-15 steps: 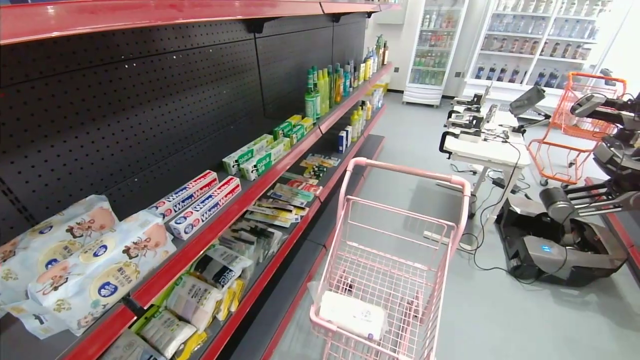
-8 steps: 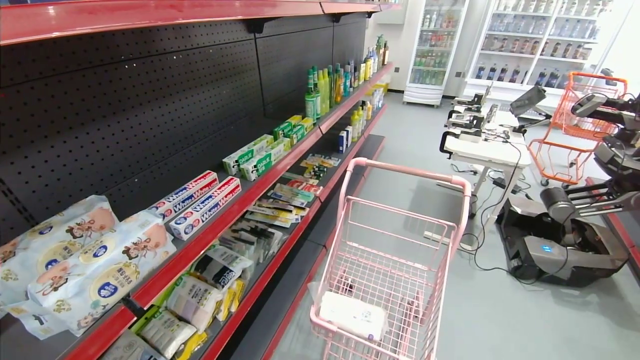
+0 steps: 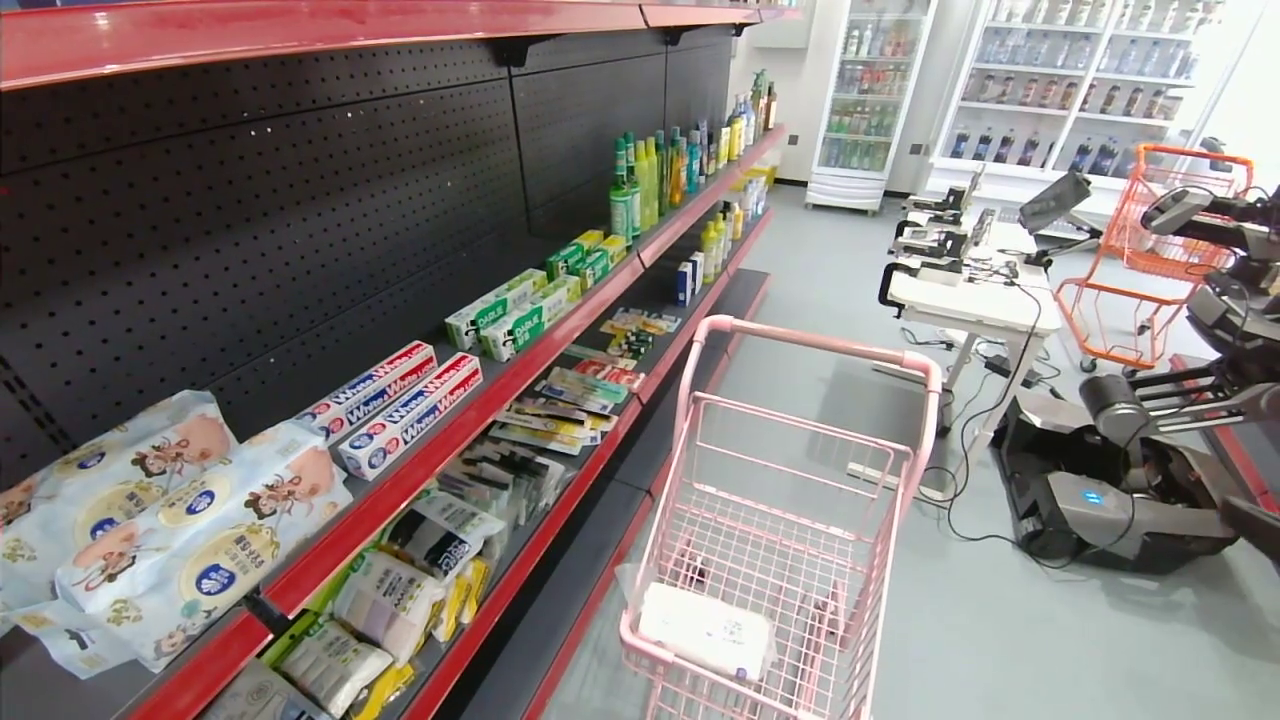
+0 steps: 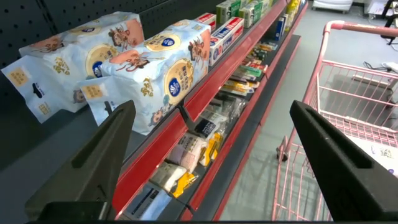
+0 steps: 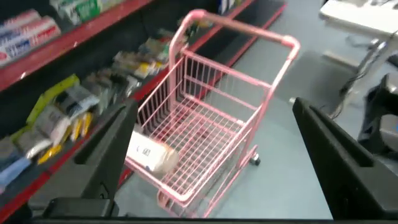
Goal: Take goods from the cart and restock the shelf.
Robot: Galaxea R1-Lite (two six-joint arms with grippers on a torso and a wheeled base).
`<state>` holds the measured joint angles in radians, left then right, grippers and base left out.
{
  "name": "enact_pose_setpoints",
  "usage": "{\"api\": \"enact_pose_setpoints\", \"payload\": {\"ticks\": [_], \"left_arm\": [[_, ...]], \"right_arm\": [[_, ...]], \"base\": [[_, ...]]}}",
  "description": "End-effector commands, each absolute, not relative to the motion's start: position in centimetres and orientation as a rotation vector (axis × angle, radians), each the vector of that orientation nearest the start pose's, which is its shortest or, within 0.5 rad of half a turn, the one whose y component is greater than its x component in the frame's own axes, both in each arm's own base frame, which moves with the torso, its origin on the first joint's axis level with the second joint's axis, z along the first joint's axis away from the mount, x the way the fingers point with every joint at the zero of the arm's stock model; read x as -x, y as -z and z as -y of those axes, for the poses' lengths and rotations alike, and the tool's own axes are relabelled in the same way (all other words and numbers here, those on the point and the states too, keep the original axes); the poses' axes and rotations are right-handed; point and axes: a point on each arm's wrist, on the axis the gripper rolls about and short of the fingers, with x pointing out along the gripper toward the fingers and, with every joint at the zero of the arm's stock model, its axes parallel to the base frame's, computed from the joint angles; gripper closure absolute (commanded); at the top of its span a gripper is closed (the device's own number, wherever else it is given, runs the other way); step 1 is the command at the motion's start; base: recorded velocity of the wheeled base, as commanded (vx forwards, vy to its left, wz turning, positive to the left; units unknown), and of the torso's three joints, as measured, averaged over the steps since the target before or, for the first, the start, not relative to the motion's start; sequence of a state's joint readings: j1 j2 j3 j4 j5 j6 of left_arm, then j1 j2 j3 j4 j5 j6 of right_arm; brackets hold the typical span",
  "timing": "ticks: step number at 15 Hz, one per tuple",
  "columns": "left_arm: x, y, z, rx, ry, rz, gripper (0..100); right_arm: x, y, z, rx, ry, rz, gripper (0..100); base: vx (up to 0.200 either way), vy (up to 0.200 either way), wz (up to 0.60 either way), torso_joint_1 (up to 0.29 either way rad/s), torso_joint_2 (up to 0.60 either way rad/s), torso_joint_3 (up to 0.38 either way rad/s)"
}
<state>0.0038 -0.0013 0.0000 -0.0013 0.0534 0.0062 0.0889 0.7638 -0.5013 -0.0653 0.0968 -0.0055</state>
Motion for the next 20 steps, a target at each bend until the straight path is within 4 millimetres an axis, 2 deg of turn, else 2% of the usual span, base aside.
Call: {"api": "enact_pose_setpoints", "payload": {"ticks": [1, 2, 4, 5, 6, 7, 9, 10, 13, 17, 18, 20], "left_arm": [[2.3, -7.6, -0.1, -0.006, -0.058, 0.001, 0], [2.3, -7.6, -0.1, -0.006, -0.058, 0.001, 0], [2.3, -7.6, -0.1, -0.006, -0.058, 0.001, 0], [2.3, -7.6, -0.1, -0.006, -0.058, 0.001, 0], [2.3, -7.6, -0.1, -0.006, -0.058, 0.001, 0], [2.3, -7.6, -0.1, -0.006, -0.058, 0.001, 0], [2.3, -7.6, -0.1, -0.006, -0.058, 0.001, 0], [2.3, -7.6, -0.1, -0.006, -0.058, 0.001, 0], [2.3, -7.6, -0.1, -0.006, -0.058, 0.001, 0], [2.3, -7.6, -0.1, -0.006, -0.058, 0.001, 0], [2.3, -7.6, -0.1, -0.006, -0.058, 0.001, 0], [2.3, -7.6, -0.1, -0.006, -0.058, 0.001, 0]], "right_arm": [[-19.5, -18.7, -5.4, 0.068, -0.394, -0.576, 0], [-21.0, -16.8, -6.0, 0.078, -0.423, -0.663, 0], [-22.2, -14.3, -7.0, 0.108, -0.554, -0.740, 0], [-22.8, -12.4, -7.3, 0.197, -0.620, -0.777, 0], [-22.8, -12.4, -7.4, 0.205, -0.625, -0.778, 0], [-23.7, -10.1, -7.7, 0.354, -0.718, -0.798, 0], [-25.0, -9.9, -8.5, 0.338, -0.866, -0.731, 0], [-25.4, -9.8, -8.3, 0.336, -0.866, -0.718, 0], [-26.0, -9.5, -5.9, 0.313, -0.785, -0.728, 0], [-27.4, -7.9, -5.8, 0.338, -0.798, -0.760, 0], [-29.6, -6.5, -6.2, 0.347, -0.803, -0.777, 0], [-31.3, -5.5, -6.7, 0.373, -0.812, -0.782, 0]], "base": [[0.000, 0.000, 0.00, 0.000, 0.00, 0.000], [0.000, 0.000, 0.00, 0.000, 0.00, 0.000], [0.000, 0.000, 0.00, 0.000, 0.00, 0.000], [0.000, 0.000, 0.00, 0.000, 0.00, 0.000], [0.000, 0.000, 0.00, 0.000, 0.00, 0.000], [0.000, 0.000, 0.00, 0.000, 0.00, 0.000], [0.000, 0.000, 0.00, 0.000, 0.00, 0.000], [0.000, 0.000, 0.00, 0.000, 0.00, 0.000], [0.000, 0.000, 0.00, 0.000, 0.00, 0.000], [0.000, 0.000, 0.00, 0.000, 0.00, 0.000], [0.000, 0.000, 0.00, 0.000, 0.00, 0.000], [0.000, 0.000, 0.00, 0.000, 0.00, 0.000]]}}
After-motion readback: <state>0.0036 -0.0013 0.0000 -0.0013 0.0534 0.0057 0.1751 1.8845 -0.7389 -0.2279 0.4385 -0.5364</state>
